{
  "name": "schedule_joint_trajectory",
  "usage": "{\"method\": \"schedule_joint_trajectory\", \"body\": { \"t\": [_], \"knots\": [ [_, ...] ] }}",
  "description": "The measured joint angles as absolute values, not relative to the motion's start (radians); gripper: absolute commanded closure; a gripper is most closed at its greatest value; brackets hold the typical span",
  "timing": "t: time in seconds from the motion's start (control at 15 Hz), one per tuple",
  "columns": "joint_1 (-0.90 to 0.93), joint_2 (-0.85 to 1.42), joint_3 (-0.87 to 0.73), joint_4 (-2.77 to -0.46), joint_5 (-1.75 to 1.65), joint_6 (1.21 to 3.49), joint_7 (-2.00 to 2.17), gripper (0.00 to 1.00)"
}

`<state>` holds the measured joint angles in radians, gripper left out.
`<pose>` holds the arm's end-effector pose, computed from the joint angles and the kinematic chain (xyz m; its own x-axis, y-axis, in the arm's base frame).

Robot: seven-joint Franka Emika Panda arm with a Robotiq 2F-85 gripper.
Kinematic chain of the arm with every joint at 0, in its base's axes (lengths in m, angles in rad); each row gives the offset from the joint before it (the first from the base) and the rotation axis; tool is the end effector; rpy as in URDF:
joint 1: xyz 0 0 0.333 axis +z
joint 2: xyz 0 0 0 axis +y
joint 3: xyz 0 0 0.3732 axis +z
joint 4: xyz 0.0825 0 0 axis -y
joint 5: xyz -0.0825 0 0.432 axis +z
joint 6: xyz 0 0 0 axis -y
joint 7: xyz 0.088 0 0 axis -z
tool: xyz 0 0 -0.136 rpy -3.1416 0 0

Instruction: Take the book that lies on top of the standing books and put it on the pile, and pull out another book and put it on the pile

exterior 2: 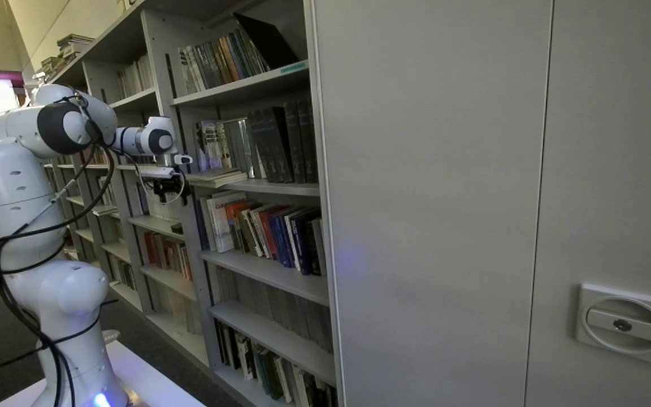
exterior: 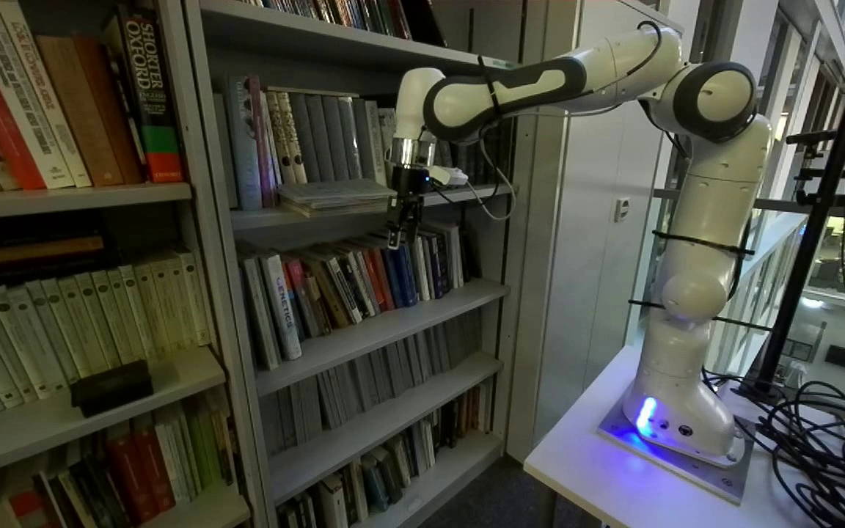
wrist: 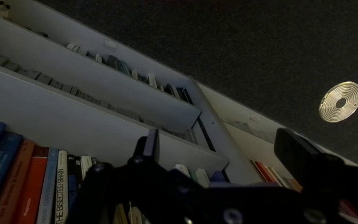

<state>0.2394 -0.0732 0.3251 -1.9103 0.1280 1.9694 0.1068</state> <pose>0.4979 0.3346 0.5520 0.9112 0.3957 0.1148 0.4077 -0.9061 -0.1127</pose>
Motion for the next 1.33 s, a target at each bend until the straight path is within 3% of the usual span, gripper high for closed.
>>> {"method": "schedule_joint_trajectory", "body": {
  "t": [0.93, 1.33],
  "knots": [
    [0.251, 0.187, 0.311, -1.468, -0.010, 1.765, 0.107, 0.00],
    [0.252, 0.244, 0.291, -1.385, -0.007, 1.729, 0.111, 0.00]
  ]
}}
